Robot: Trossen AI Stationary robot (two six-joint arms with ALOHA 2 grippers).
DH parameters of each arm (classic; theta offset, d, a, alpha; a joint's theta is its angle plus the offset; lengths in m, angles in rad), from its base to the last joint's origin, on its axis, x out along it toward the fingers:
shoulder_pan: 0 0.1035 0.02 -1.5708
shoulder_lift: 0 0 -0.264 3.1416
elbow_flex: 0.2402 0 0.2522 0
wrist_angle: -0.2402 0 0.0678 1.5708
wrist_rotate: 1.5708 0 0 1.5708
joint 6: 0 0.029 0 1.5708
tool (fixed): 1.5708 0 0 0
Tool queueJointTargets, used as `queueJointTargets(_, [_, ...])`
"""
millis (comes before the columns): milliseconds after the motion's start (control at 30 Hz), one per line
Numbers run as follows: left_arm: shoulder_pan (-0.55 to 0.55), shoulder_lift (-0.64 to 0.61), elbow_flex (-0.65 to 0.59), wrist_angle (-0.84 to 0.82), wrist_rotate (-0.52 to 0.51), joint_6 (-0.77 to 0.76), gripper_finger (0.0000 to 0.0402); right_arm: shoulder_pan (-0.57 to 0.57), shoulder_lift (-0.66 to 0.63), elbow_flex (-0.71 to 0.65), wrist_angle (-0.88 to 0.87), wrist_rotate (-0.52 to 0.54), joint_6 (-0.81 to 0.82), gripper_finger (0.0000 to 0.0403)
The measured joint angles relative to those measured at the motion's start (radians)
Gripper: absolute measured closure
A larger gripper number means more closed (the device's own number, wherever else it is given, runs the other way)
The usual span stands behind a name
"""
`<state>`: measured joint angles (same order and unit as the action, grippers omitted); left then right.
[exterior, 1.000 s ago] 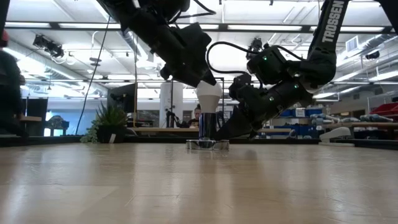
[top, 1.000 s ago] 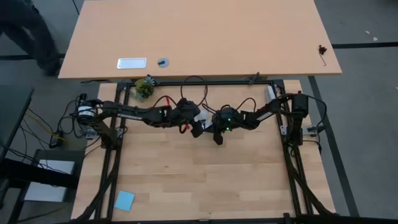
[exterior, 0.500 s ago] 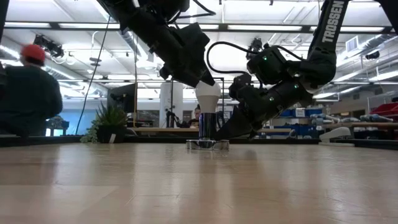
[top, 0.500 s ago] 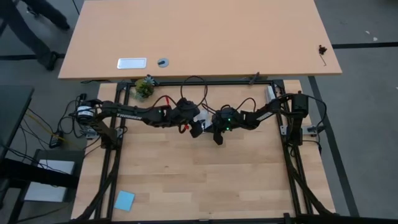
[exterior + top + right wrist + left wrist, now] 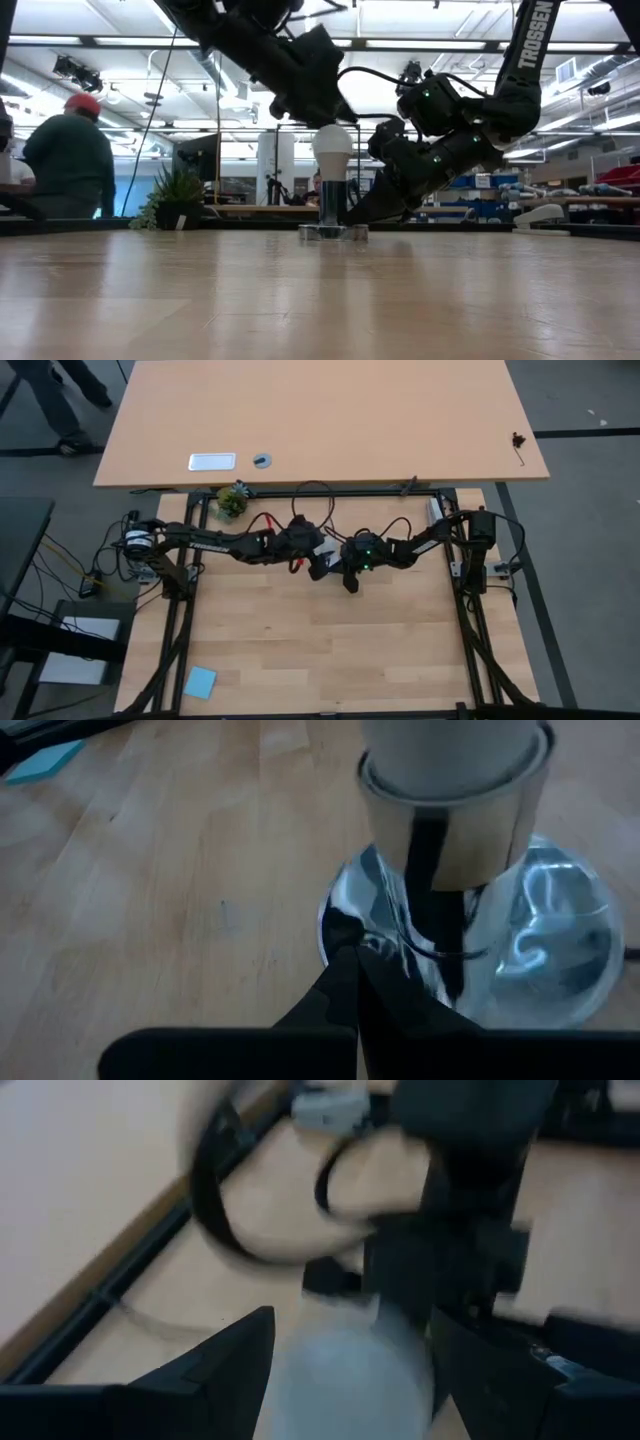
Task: Screw lightbulb
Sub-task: Insert the lightbulb into the lamp, then remove the lightbulb from the lamp
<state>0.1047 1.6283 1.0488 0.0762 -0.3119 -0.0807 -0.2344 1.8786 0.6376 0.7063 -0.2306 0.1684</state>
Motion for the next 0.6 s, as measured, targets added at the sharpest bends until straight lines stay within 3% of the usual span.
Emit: queueJointTargets(600, [0.0,-0.002,0.003,0.304,-0.004,-0.001,0.0128,0.003,0.001,-0.001,0.005,0.0,-0.004,0.0396])
